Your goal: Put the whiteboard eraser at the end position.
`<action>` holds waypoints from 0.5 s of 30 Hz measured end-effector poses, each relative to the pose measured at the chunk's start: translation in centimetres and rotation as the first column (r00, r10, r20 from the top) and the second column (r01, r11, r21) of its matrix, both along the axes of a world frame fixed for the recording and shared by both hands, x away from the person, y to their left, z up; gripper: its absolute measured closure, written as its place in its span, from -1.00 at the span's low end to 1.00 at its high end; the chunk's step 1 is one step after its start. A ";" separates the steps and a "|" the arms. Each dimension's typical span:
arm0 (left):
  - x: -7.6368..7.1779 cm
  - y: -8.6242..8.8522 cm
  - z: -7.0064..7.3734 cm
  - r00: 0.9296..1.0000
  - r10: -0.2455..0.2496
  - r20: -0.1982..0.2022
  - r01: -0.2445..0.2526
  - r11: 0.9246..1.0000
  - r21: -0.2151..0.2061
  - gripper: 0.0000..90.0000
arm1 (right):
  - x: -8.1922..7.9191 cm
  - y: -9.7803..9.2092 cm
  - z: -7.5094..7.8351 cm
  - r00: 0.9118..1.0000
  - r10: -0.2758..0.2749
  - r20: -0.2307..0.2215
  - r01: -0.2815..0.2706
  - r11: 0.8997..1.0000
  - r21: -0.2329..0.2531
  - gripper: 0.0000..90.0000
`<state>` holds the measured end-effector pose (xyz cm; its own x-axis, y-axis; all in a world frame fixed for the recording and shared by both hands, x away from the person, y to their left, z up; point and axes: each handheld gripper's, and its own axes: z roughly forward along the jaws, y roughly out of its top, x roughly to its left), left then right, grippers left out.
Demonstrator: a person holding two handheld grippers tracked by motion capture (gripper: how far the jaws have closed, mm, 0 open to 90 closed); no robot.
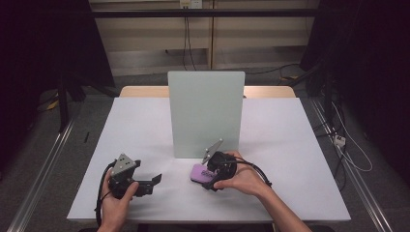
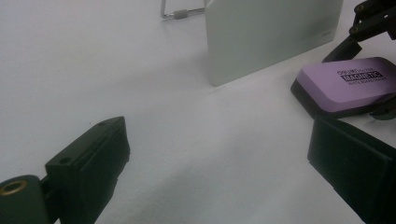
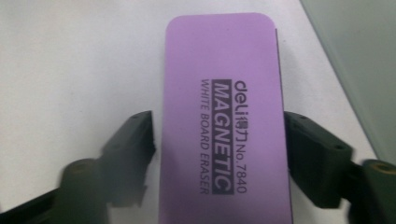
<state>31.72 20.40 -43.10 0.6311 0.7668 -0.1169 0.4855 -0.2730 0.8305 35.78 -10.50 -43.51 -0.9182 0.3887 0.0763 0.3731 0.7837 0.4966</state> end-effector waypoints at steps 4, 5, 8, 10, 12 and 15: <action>0.0 0.0 0.0 1.000 0.006 0.005 -0.006 1.000 -0.002 -0.88 | 0.0 -0.1 0.0 1.000 -0.012 0.003 0.012 1.000 0.008 -0.64; 0.0 0.0 0.0 1.000 0.007 0.004 -0.007 1.000 -0.003 -0.88 | 0.1 -0.1 0.1 1.000 -0.018 0.005 0.018 1.000 0.011 -0.67; 0.1 0.0 0.0 1.000 0.008 0.002 -0.008 1.000 -0.001 -0.88 | 0.1 -0.3 0.3 0.999 -0.038 0.003 0.038 0.999 0.028 -0.76; 0.1 0.0 0.0 1.000 0.010 0.002 -0.010 1.000 0.000 -0.88 | 0.2 -0.5 0.5 0.999 -0.053 0.013 0.052 0.998 0.035 -0.81; 0.1 -0.1 -0.1 1.000 0.012 0.001 -0.012 1.000 0.000 -0.88 | 0.2 -0.6 0.5 0.998 -0.060 0.015 0.059 0.998 0.037 -0.80; 0.1 -0.1 0.0 1.000 0.010 -0.001 -0.010 1.000 0.001 -0.88 | 0.3 -0.7 0.6 0.997 -0.068 0.021 0.067 0.997 0.039 -0.79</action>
<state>31.79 20.29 -43.13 0.6234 0.7732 -0.1168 0.4888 -0.2687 0.8300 36.03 -11.24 -42.88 -0.8916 0.4471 0.0716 0.4128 0.7376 0.5344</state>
